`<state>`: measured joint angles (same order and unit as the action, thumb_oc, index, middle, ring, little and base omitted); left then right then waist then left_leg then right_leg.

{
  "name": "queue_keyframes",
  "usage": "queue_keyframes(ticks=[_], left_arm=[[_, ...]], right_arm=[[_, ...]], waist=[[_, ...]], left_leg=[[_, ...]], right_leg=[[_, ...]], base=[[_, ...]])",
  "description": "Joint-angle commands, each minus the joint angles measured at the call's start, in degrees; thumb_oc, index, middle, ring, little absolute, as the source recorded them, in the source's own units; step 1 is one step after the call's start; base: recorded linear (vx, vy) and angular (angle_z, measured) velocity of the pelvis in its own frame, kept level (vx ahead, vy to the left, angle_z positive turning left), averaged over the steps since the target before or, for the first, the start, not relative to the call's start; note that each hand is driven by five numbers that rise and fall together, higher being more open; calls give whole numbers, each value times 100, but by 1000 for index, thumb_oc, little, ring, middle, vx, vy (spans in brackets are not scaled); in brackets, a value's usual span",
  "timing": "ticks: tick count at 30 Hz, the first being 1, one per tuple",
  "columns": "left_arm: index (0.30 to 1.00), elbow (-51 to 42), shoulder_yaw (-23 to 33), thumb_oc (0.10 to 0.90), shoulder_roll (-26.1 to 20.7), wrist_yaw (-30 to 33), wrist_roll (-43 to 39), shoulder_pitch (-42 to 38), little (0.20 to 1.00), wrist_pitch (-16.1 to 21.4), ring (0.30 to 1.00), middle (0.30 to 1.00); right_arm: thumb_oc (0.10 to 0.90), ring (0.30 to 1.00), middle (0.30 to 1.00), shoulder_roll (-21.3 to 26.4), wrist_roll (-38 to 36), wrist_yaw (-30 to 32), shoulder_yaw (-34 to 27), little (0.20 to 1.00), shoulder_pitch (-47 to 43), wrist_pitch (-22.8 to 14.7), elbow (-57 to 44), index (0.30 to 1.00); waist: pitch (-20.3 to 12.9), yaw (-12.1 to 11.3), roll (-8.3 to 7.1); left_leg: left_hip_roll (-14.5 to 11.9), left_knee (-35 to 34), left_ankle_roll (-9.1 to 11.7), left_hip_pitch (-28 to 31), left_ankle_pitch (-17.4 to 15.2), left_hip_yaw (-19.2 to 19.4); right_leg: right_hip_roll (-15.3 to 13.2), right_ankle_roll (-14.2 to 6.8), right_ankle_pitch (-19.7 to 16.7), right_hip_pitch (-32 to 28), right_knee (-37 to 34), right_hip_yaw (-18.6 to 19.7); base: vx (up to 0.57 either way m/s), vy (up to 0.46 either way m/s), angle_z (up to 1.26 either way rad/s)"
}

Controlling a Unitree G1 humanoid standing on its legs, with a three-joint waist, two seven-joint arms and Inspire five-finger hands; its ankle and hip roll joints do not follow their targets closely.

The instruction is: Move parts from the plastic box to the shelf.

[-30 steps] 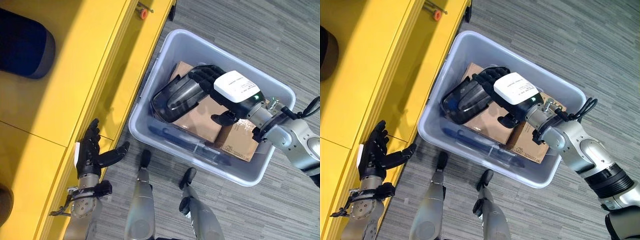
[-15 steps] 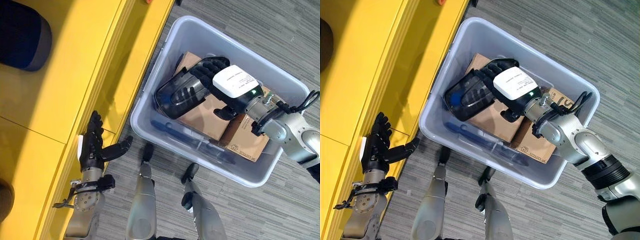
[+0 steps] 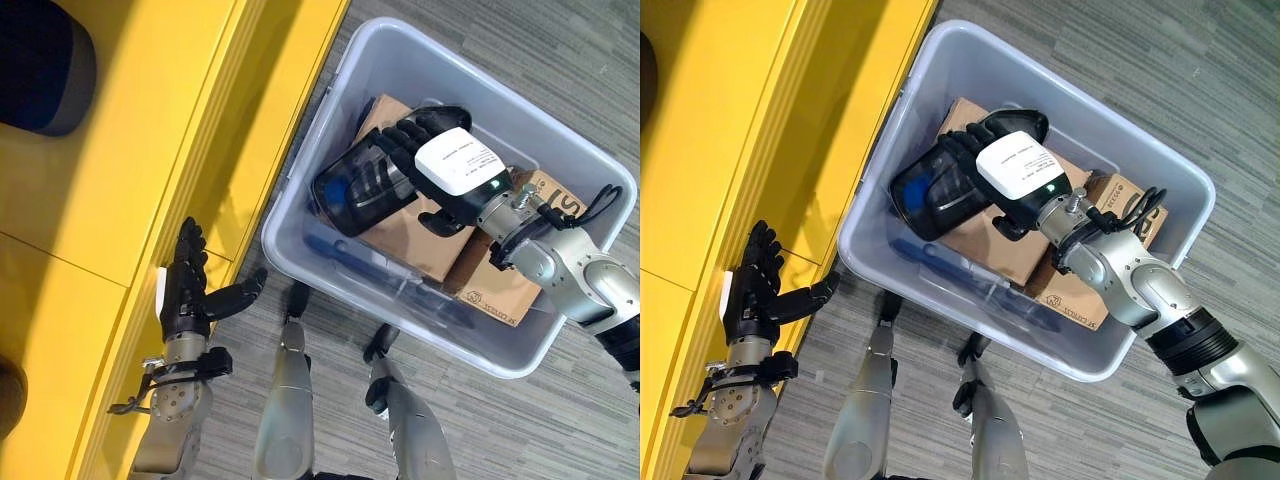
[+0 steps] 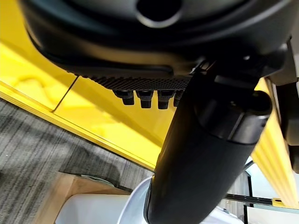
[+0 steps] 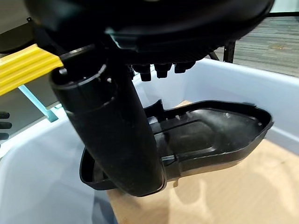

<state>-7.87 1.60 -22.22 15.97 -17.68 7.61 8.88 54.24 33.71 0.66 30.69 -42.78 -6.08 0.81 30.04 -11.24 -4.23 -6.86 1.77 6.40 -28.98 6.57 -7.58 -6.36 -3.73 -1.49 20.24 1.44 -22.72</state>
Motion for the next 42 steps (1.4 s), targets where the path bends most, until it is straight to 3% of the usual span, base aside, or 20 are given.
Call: queue_keyframes(ticks=[1,23,31,37,41,42], left_arm=[[1000,-735,253,900,-400,284,58,10,1000,591,1000,1000],[1000,-776,189,900,-381,427,81,83,1000,668,1000,1000],[1000,-803,176,900,-404,518,104,97,1000,734,1000,1000],[1000,-786,188,900,-453,595,132,57,1000,785,1000,1000],[1000,-800,171,900,-431,615,133,21,1000,802,1000,1000],[1000,-798,154,900,-437,627,145,9,1000,808,1000,1000]], right_arm=[[900,1000,1000,88,86,409,162,1000,-678,-103,24,1000],[900,1000,1000,39,526,580,572,1000,-916,-41,378,1000],[900,1000,1000,17,744,635,905,1000,-1102,1,727,1000],[900,1000,1000,-22,835,619,1414,1000,-1448,65,1320,1000],[900,1000,1000,-40,829,618,1499,1000,-1521,102,1581,1000],[847,926,926,-66,802,625,1518,926,-1541,108,1653,926]], waist=[[-24,20,-74],[-24,27,-142],[-24,20,-106],[-24,-18,-82],[-24,-3,-2],[-24,5,26]], left_leg=[[-142,-284,43,76,189,369],[-40,-218,54,-506,42,194],[36,17,-9,-1061,-30,85],[153,564,-138,-1752,-236,-92],[216,783,-149,-2030,-290,-129],[236,829,-151,-2101,-300,-138]], right_leg=[[-91,47,1454,-527,836,120],[-77,66,1655,6,1051,97],[-117,86,1729,589,1436,104],[-193,92,1864,1271,2101,174],[-249,84,1938,1552,2397,153],[-267,89,1958,1631,2462,157]], base=[[0,0,0],[17,-14,4],[-5,1,5],[-23,12,8],[-10,9,5],[-7,46,13]])
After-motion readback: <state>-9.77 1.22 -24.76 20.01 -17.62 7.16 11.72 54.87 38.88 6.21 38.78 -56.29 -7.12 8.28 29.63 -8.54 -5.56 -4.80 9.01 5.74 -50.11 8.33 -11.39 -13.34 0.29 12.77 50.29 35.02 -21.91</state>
